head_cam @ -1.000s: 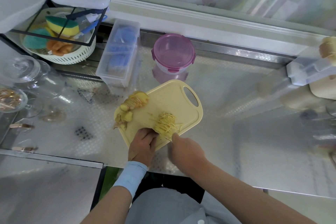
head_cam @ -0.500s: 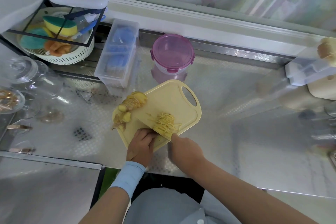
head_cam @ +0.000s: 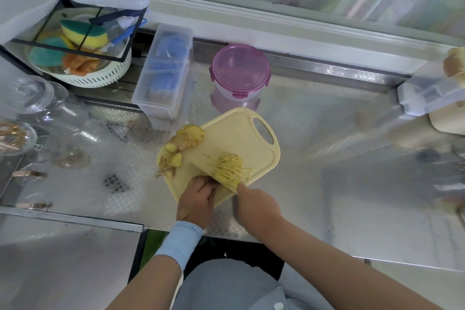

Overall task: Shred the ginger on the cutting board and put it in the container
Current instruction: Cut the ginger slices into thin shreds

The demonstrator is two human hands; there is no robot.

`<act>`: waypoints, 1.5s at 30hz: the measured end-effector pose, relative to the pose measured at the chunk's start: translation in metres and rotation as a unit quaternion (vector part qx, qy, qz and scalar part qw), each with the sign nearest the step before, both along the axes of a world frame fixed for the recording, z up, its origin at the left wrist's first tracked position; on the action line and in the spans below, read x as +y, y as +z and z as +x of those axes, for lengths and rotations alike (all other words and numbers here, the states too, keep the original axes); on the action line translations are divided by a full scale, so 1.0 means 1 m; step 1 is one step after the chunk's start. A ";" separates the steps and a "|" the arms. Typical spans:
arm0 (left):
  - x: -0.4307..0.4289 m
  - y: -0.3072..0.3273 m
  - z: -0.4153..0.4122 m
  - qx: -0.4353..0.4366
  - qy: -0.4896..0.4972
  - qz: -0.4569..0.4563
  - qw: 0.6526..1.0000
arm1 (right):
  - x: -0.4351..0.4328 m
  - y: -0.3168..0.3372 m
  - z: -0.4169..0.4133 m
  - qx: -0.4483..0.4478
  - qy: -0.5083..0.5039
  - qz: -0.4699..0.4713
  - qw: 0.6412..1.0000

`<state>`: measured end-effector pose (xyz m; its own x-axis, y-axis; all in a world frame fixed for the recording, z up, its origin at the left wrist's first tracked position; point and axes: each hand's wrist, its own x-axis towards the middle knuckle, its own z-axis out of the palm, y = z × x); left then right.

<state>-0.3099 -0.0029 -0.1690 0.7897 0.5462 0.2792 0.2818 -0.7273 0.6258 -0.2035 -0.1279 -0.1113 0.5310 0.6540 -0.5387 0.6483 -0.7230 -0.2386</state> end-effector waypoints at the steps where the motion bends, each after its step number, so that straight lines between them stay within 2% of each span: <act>1: 0.000 -0.001 0.000 0.001 0.002 0.002 1.000 | 0.005 0.002 0.002 0.009 0.005 0.000 1.000; 7: 0.004 -0.005 0.000 -0.006 -0.001 0.022 1.000 | 0.002 0.007 0.001 -0.002 0.027 0.008 1.000; 13: 0.003 -0.006 -0.001 -0.007 -0.002 0.013 1.000 | -0.019 0.005 -0.005 -0.025 -0.007 0.027 0.999; 21: 0.002 -0.004 -0.001 -0.001 -0.005 0.005 1.000 | 0.023 0.012 0.001 0.032 0.012 0.005 0.999; 27: 0.002 -0.001 -0.001 -0.002 0.007 0.013 1.000 | 0.015 0.012 0.002 0.020 0.021 0.013 1.000; 33: 0.000 -0.003 -0.001 0.001 0.023 0.011 1.000 | -0.017 0.001 -0.003 0.008 -0.026 0.030 0.999; 45: 0.000 -0.001 -0.001 0.005 0.008 -0.002 1.000 | 0.025 0.017 0.004 0.036 0.019 0.007 0.999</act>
<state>-0.3111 -0.0028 -0.1699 0.7842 0.5596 0.2679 0.2997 -0.7197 0.6262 -0.1991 -0.1027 -0.0947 0.4661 0.6806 -0.5653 0.6555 -0.6948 -0.2960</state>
